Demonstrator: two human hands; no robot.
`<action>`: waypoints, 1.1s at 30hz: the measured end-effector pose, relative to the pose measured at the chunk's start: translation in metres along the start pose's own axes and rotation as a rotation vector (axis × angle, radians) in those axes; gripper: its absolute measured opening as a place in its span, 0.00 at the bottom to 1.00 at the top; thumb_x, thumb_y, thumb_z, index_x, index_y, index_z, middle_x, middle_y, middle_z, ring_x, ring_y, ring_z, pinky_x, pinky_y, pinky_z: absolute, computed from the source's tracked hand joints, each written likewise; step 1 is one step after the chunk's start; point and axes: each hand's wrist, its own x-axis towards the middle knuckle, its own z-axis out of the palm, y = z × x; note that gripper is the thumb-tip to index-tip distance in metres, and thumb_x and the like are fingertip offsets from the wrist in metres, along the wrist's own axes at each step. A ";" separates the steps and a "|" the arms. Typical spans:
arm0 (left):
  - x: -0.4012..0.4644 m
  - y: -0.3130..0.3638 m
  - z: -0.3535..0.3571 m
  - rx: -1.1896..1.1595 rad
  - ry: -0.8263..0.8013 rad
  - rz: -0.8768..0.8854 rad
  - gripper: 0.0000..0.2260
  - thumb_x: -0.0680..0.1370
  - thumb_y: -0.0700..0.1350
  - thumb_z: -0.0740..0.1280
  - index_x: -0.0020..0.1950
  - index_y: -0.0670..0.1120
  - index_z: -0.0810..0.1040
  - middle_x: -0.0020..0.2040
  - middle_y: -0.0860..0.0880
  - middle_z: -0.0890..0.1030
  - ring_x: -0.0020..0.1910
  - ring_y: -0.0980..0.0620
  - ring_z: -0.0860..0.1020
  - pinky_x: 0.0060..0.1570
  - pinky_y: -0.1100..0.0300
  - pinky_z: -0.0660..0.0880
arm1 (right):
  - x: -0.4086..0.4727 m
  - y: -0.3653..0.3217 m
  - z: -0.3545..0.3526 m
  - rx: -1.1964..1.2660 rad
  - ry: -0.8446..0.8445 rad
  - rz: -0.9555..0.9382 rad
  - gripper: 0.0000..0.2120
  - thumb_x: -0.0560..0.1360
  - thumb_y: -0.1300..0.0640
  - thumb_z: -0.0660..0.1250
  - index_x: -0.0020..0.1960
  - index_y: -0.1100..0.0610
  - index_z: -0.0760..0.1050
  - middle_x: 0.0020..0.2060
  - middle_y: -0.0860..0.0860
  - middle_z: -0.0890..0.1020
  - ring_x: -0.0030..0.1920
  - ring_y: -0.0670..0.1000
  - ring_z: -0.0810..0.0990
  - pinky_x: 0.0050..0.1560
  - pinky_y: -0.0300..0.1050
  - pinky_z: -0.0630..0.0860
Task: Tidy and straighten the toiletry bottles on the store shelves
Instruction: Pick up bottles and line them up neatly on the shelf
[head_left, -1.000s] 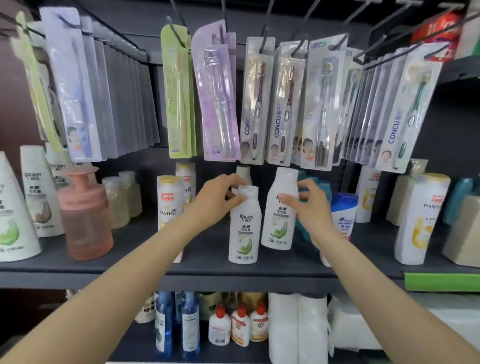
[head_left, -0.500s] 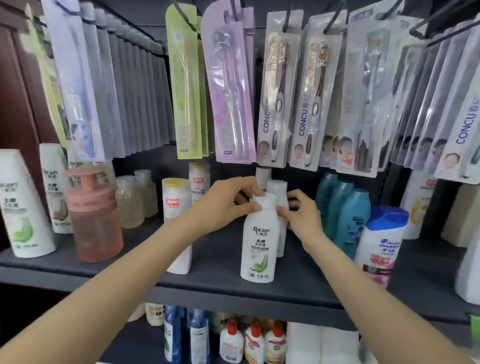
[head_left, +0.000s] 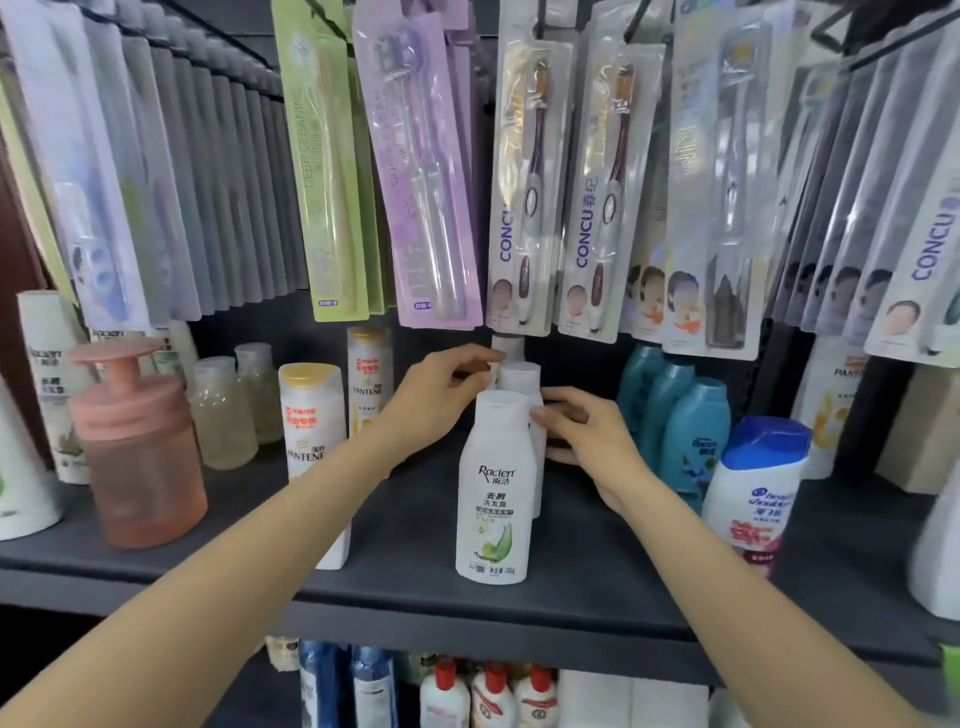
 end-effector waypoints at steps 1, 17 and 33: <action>0.002 -0.001 0.001 -0.005 -0.015 0.010 0.11 0.79 0.42 0.62 0.61 0.49 0.77 0.54 0.51 0.81 0.53 0.56 0.78 0.55 0.60 0.74 | 0.001 0.001 0.002 0.020 0.004 -0.004 0.09 0.75 0.62 0.67 0.55 0.55 0.77 0.49 0.56 0.82 0.50 0.49 0.81 0.48 0.45 0.81; 0.009 -0.020 0.008 -0.005 0.122 0.094 0.06 0.76 0.42 0.68 0.51 0.50 0.80 0.45 0.54 0.82 0.45 0.60 0.79 0.48 0.70 0.73 | 0.078 0.012 0.005 -0.102 0.121 0.098 0.19 0.77 0.56 0.65 0.67 0.57 0.70 0.60 0.56 0.77 0.54 0.49 0.74 0.54 0.44 0.71; 0.011 -0.022 0.005 0.038 0.109 0.073 0.05 0.75 0.44 0.69 0.48 0.55 0.79 0.45 0.55 0.82 0.45 0.55 0.80 0.52 0.53 0.77 | 0.091 0.024 0.011 -0.181 0.121 0.025 0.14 0.74 0.60 0.68 0.58 0.62 0.72 0.52 0.57 0.79 0.48 0.52 0.77 0.43 0.42 0.75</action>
